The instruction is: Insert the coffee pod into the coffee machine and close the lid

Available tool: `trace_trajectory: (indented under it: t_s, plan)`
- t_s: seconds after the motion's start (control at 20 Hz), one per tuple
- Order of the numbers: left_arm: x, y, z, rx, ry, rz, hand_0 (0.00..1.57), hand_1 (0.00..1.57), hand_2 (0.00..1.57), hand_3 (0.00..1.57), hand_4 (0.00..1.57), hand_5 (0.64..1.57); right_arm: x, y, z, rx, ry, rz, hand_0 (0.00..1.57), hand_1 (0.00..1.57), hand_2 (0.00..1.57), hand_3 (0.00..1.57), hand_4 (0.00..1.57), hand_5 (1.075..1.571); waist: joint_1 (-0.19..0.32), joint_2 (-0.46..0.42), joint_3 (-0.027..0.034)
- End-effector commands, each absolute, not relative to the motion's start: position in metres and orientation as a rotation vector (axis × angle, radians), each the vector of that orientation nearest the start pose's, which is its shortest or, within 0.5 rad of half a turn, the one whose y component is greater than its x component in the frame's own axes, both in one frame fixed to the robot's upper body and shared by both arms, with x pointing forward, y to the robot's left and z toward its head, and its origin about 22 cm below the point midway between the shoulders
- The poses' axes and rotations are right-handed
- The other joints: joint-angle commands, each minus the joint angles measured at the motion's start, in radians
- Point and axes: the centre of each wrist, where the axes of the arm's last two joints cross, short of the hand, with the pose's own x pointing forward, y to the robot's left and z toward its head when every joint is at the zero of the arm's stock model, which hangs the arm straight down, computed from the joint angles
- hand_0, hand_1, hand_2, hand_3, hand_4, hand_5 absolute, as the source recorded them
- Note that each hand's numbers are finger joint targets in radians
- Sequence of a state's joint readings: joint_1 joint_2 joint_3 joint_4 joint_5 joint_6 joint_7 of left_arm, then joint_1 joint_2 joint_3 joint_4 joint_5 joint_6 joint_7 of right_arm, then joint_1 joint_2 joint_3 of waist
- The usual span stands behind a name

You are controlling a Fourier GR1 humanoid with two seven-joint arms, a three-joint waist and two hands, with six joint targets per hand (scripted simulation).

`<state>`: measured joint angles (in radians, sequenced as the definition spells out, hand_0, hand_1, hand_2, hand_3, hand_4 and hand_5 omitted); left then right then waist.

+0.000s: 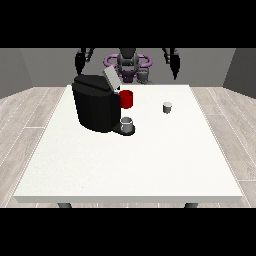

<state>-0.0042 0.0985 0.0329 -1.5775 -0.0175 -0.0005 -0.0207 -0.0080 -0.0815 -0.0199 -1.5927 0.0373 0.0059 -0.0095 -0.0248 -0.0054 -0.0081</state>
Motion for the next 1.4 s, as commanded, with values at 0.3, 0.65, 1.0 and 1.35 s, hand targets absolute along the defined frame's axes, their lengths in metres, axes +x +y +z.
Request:
trace_trajectory:
  t_s: [0.3, 0.65, 1.0, 1.35]
  plan:
    - [0.247, 0.303, 0.024, 0.207, -1.647, -0.535, 0.0, 0.0, 0.0, 0.0, 0.0, 1.571, 0.243, -0.253, -0.001, -0.266, -1.605, 0.059, 0.0, 0.0, 0.0, 0.0, 0.0, 1.571, -0.004, 0.028, 0.0082]
    - [0.292, 0.338, 0.072, 0.332, -1.549, -0.652, 0.0, 0.0, 0.0, 0.0, 0.0, 1.571, 0.26, -0.23, 0.013, -0.271, -1.668, 0.095, 0.0, 0.0, 0.0, 0.0, 0.0, 1.571, -0.077, 0.107, 0.0083]
    - [0.309, 0.363, 0.047, 0.459, -1.445, -0.734, 0.0, 0.0, 0.0, 0.0, 0.0, 1.571, 0.268, -0.201, 0.035, -0.196, -1.757, 0.158, 0.0, 0.0, 0.0, 0.0, 0.0, 1.571, -0.143, 0.206, 0.0075]
    - [0.333, 0.371, 0.046, 0.507, -1.4, -0.798, 0.0, 0.0, 0.0, 0.0, 0.0, 1.571, 0.28, -0.197, 0.04, -0.195, -1.739, 0.152, 0.0, 0.0, 0.0, 0.0, 0.0, 1.571, -0.154, 0.271, 0.0076]
